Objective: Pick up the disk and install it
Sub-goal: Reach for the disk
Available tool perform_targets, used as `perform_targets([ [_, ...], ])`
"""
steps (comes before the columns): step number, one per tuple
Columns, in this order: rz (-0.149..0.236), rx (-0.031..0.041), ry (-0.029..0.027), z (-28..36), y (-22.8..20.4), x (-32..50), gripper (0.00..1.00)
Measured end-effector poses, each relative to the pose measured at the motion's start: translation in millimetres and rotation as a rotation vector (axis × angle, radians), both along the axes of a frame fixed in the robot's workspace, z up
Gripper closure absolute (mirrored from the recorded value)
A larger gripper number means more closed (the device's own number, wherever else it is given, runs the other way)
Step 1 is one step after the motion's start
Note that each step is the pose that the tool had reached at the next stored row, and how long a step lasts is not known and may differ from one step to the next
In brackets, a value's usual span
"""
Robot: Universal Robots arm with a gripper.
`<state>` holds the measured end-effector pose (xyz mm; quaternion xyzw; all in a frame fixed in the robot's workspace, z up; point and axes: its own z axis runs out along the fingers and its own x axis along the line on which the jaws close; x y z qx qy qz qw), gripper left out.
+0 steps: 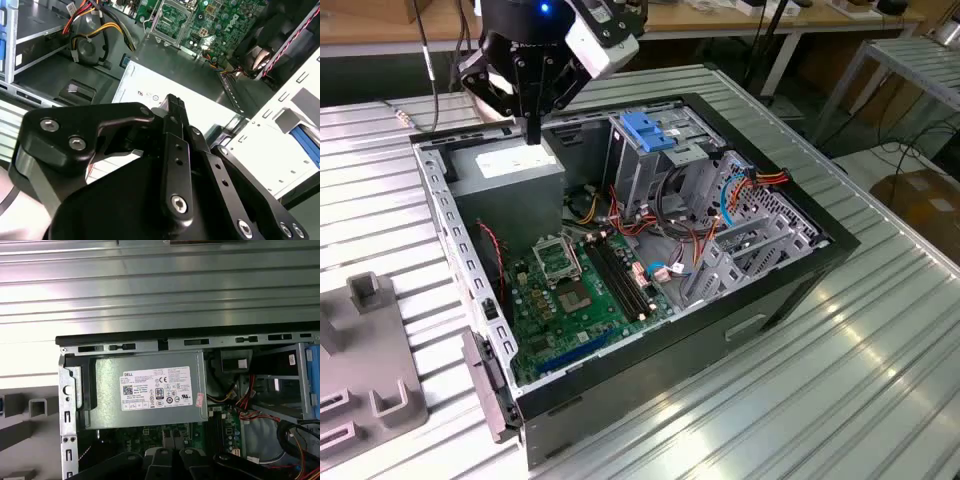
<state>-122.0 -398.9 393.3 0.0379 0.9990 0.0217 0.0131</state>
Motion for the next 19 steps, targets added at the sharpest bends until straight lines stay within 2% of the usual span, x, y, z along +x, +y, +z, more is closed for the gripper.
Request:
perform_targets([
  [12, 0.0, 0.0, 0.0, -0.2, 0.0, -17.6, 0.9],
  [19, 0.0, 0.0, 0.0, -0.3, 0.0, -24.2, 0.9],
])
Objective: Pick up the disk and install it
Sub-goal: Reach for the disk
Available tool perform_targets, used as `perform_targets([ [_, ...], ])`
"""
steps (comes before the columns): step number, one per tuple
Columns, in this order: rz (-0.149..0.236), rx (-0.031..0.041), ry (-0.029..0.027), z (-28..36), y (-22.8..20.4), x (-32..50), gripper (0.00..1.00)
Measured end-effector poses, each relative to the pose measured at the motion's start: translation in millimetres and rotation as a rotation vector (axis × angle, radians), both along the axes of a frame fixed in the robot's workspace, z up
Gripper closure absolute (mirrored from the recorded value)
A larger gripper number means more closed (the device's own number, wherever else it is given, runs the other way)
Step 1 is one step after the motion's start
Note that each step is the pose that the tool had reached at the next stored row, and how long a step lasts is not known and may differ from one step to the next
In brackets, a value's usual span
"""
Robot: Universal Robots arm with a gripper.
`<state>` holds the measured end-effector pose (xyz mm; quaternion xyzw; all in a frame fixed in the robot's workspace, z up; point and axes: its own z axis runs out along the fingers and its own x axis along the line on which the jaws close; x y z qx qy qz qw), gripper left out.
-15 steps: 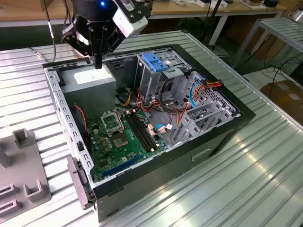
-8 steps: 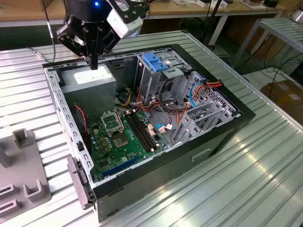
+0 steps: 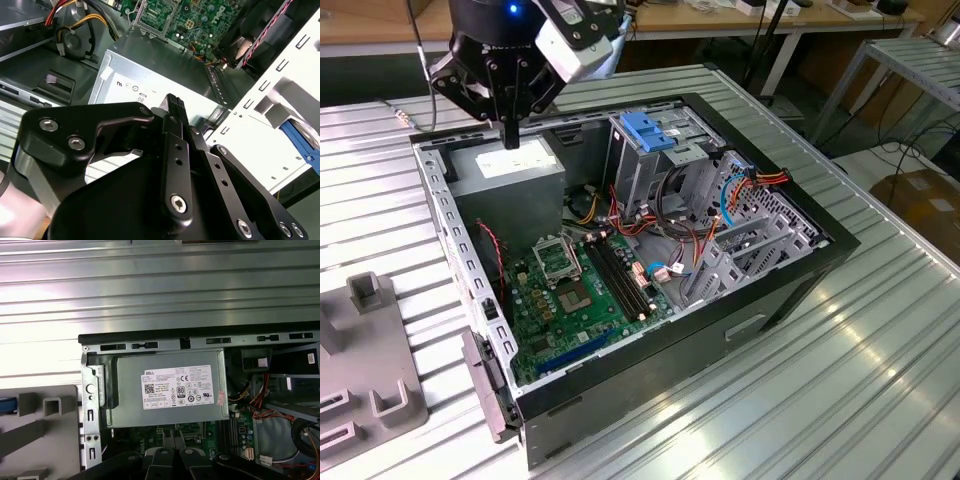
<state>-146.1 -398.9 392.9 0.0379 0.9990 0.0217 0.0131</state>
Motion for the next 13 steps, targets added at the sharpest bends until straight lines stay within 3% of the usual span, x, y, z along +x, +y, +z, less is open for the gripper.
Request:
perform_targets([
  [13, 0.0, 0.0, 0.0, -0.5, 0.0, -16.5, 0.9],
])
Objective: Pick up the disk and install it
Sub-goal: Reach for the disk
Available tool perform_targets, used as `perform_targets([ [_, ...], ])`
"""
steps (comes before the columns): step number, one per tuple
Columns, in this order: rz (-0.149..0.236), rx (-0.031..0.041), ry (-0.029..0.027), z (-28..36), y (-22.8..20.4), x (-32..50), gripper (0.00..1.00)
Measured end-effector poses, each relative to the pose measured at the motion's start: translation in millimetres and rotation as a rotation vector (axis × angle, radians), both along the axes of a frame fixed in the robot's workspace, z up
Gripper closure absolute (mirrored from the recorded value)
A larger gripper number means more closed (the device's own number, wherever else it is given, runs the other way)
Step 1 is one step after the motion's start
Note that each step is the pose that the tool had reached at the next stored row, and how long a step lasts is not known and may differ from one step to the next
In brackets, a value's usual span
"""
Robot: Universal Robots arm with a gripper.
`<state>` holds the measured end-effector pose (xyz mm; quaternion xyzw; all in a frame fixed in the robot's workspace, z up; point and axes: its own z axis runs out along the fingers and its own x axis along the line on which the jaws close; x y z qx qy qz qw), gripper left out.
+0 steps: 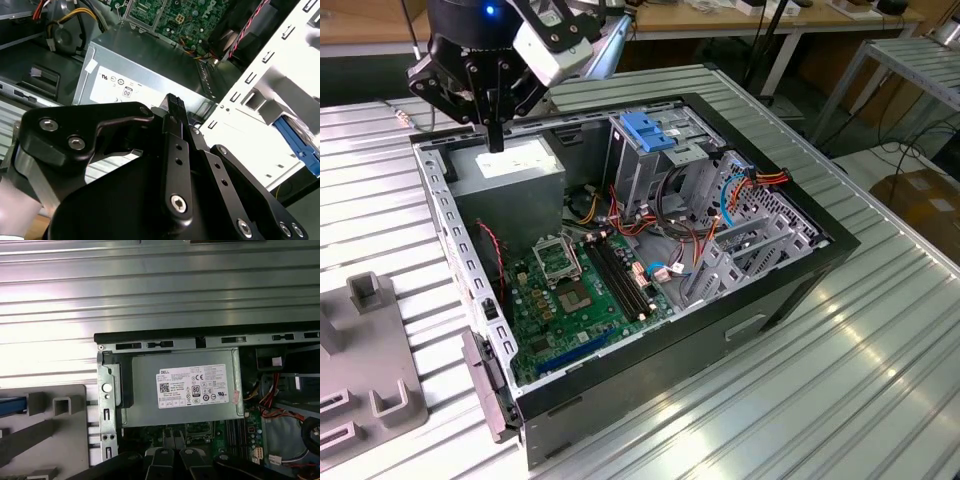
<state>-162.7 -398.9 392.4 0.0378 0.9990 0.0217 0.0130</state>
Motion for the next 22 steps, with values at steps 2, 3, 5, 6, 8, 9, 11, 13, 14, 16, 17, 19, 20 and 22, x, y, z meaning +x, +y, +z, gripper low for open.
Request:
perform_targets([
  [2, 0.0, -0.0001, 0.0001, -0.1, 0.0, -3.0, 0.9],
  [3, 0.0, 0.0, 0.0, -0.1, 0.0, -5.4, 0.9],
  [5, 0.0, 0.0, 0.0, -0.2, 0.0, -7.5, 0.9],
  [6, 0.0, 0.0, 0.0001, -0.2, 0.0, -8.5, 0.9],
  [8, 0.0, 0.0, 0.0, -0.3, 0.0, -11.2, 0.9],
  [9, 0.0, -0.0001, 0.0001, -0.3, 0.0, -12.7, 0.9],
  [11, 0.0, 0.0, 0.0, -0.4, 0.0, -15.2, 0.9],
  [13, 0.0, -0.0001, 0.0, -0.4, 0.0, -17.5, 0.9],
  [14, 0.0, 0.0, 0.0, -0.4, 0.0, -19.4, 0.9],
  [16, 0.0, -0.0001, 0.0001, -0.4, 0.0, -23.5, 0.9],
  [17, 0.0, 0.0, 0.0, -0.5, 0.2, -27.4, 0.9],
  [19, 0.0, 0.0, 0.0, -0.5, 0.6, -31.0, 0.9],
  [20, 0.0, -0.0001, 0.0, -0.4, 0.9, -32.5, 0.9],
  [22, 0.0, -0.0001, 0.0001, -0.5, 1.2, -35.1, 0.9],
])
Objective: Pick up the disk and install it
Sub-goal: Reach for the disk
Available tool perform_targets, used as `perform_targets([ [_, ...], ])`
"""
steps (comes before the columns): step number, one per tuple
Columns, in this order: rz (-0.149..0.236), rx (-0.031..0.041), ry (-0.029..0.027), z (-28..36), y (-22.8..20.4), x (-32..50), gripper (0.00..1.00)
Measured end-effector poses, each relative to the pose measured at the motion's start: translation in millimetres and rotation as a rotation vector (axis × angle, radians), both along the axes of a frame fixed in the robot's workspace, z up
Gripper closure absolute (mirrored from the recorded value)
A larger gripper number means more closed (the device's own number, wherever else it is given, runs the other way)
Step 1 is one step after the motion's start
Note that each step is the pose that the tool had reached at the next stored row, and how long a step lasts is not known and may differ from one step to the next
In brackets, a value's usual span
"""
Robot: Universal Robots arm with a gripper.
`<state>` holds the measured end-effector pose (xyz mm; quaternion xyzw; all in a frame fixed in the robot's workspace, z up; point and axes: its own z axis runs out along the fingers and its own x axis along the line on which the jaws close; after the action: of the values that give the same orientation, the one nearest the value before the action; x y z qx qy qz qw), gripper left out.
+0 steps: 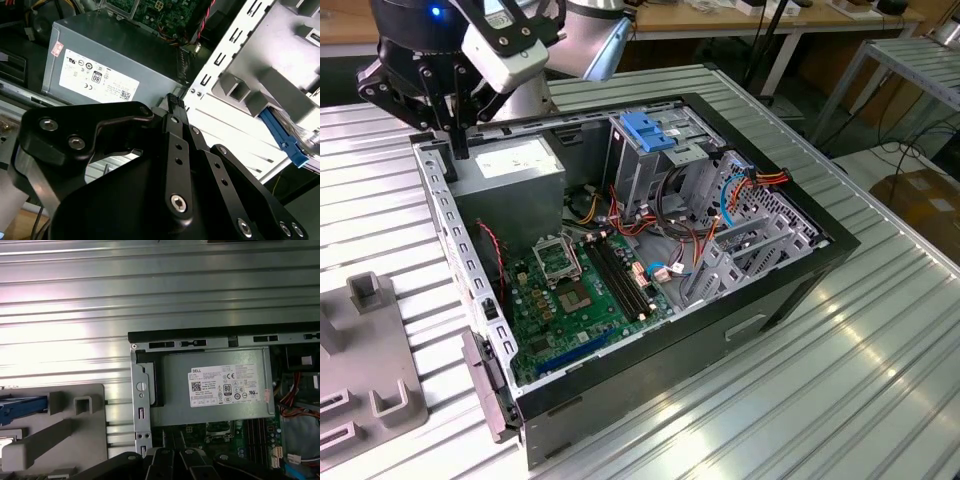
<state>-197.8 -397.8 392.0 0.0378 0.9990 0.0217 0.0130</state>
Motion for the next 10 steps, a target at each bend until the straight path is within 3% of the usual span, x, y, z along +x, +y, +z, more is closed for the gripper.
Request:
perform_targets([
  [10, 0.0, 0.0, 0.0, -0.2, 1.5, -10.1, 0.9],
])
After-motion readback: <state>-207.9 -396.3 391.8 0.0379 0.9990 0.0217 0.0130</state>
